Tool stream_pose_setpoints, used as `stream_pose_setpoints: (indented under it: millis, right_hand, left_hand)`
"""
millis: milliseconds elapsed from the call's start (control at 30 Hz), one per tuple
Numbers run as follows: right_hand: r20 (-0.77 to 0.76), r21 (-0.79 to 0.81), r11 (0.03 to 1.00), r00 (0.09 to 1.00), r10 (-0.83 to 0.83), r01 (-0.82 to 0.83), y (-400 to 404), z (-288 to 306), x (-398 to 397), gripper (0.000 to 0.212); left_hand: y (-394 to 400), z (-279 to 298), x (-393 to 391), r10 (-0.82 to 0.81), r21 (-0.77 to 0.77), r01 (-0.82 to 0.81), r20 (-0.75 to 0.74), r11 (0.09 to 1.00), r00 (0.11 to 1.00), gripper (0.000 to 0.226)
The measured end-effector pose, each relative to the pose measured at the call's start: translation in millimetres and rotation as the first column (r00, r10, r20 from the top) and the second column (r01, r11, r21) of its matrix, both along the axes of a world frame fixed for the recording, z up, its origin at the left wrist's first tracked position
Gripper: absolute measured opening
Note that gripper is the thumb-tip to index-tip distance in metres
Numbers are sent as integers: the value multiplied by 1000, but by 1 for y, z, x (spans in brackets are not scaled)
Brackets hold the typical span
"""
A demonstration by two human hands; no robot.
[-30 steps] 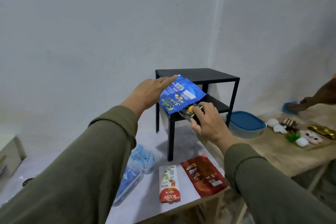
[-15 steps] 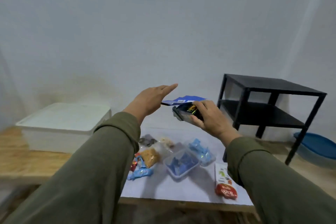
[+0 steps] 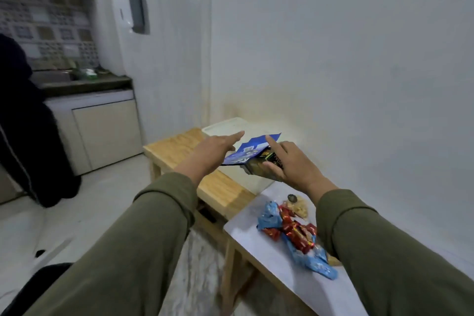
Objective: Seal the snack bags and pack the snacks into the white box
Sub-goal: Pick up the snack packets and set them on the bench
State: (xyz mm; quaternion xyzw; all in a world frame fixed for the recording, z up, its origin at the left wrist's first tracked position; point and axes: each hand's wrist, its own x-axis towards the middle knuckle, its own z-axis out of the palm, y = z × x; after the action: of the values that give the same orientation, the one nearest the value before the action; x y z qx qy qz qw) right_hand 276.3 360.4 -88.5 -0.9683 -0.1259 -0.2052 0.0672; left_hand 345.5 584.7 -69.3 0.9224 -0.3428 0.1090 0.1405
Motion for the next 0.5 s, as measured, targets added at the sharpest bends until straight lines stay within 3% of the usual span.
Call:
stream_pose_setpoints:
  millis: [233,500]
  right_hand:
    - [-5,39,938,939,345,-344,92,-9,124,79]
    - [-72,14,762,760,646,-647,219,-40,182,67]
  left_hand:
    - [86,-9,42,339,16,-338,-60,941,939,63]
    - [201,-41,27,635,37,-634,-87,772,768,67]
